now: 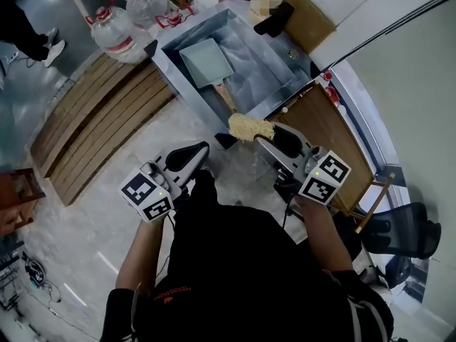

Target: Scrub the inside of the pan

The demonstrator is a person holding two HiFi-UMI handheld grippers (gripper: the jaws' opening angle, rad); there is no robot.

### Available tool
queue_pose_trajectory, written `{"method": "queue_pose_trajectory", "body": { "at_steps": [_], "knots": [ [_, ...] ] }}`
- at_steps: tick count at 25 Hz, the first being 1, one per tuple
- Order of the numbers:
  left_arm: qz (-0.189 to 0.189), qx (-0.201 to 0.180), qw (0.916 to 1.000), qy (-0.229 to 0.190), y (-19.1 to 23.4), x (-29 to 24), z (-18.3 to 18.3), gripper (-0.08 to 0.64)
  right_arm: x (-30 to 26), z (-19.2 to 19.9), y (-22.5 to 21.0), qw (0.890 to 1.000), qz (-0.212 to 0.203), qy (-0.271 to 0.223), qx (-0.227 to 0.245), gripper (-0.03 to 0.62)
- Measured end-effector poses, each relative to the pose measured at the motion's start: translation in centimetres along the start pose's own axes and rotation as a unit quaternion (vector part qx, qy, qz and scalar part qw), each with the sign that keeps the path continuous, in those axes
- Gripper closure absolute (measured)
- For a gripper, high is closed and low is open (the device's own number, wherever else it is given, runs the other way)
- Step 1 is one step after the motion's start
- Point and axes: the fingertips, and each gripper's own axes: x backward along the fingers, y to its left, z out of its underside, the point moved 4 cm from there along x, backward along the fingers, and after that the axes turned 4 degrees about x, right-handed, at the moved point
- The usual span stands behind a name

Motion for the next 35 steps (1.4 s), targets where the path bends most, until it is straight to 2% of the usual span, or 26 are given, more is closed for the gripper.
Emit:
{"method": "queue_pose_trajectory", "body": {
  "at_steps": [7,15,27,35],
  "knots": [
    [0.008,0.004,0.9999,0.005,9.2,-0.3,-4.6,0.541,-8.7,-1.9,-3.9,1.000,0.017,0.017,-0.010,0.411],
    [0.008,0.010,0.9998,0.011,16.5,-0.8,-7.5,0.541,-15.0,-3.1,-7.7,0.999,0.033,0.032,-0.013,0.410],
    [0.000,0.011,0.9998,0.016,20.6,-2.4,-8.4,0.541,-19.0,-3.3,-11.6,0.998,0.038,0.057,-0.015,0.411],
    [-0.042,0.017,0.9989,0.014,22.1,-4.6,-8.1,0.541,-20.9,-3.9,-15.5,0.997,0.007,0.080,-0.008,0.411]
  ]
}}
